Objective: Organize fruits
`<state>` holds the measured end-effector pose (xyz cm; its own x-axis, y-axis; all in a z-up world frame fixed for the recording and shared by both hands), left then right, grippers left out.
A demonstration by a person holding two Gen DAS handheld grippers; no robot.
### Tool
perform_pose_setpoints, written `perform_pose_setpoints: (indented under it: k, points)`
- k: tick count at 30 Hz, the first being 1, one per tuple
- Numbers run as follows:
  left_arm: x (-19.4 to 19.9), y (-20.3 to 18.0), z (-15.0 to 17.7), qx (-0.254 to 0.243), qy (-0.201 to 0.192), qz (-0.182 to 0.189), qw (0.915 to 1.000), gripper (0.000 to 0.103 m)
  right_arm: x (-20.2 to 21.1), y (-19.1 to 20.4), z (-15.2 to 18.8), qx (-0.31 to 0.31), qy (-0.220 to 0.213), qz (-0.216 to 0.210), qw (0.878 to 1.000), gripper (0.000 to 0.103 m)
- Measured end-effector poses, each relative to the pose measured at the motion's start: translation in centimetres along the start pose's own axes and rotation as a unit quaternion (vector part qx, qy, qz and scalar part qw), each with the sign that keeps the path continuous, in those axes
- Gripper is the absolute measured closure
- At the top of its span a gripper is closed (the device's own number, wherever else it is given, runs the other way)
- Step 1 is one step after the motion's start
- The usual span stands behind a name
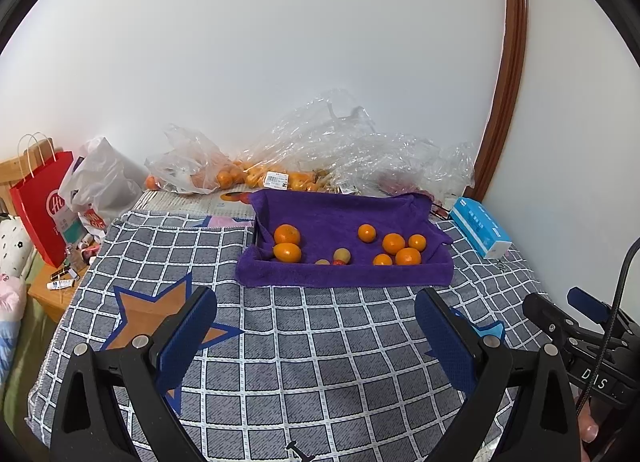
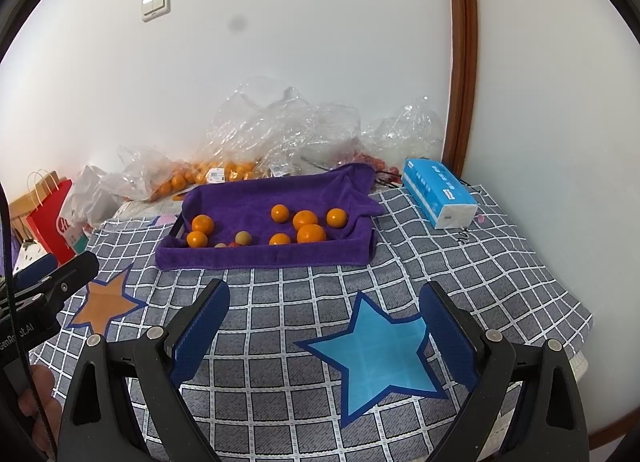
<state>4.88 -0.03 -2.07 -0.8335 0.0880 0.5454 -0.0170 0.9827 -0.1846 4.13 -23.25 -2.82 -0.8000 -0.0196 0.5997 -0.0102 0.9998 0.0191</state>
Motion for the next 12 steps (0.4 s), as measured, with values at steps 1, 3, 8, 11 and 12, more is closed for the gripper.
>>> perform_pose_setpoints:
  k: [1, 3, 8, 11, 12]
  points:
    - [0.05, 0.03, 0.02, 0.000, 0.000, 0.000, 1.0000, 0.003, -0.02, -0.05, 0.00, 0.000, 0.000, 0.000, 1.000, 0.008]
    - [0.03, 0.04, 0.02, 0.001, 0.001, 0.000, 1.0000, 0.003, 0.02, -0.02, 0.00, 0.000, 0.000, 0.000, 1.000, 0.008]
    - [0.08, 0.08, 0.00, 0.004, 0.001, 0.000, 1.0000, 0.003, 0.03, -0.03, 0.00, 0.000, -0.001, -0.002, 1.000, 0.008]
    - [0.03, 0.01, 0.04, 0.003, 0.002, 0.000, 1.0000, 0.003, -0.07, -0.07, -0.03, 0.000, 0.000, -0.003, 1.000, 0.008]
    - [0.02, 0.02, 0.02, 0.004, 0.002, -0.001, 1.0000, 0.003, -0.14, -0.11, -0.05, -0.001, 0.000, -0.004, 1.000, 0.008]
Point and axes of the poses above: each gripper's, at about its wrist camera, not at the fingertips, and x roughly against the way its jaws point, y to its left, z to its underside, the point moved 1 cm from there along -x, roughly the way its jaws point, and after that the axes turned 4 degrees about x, right-handed, at the moved point
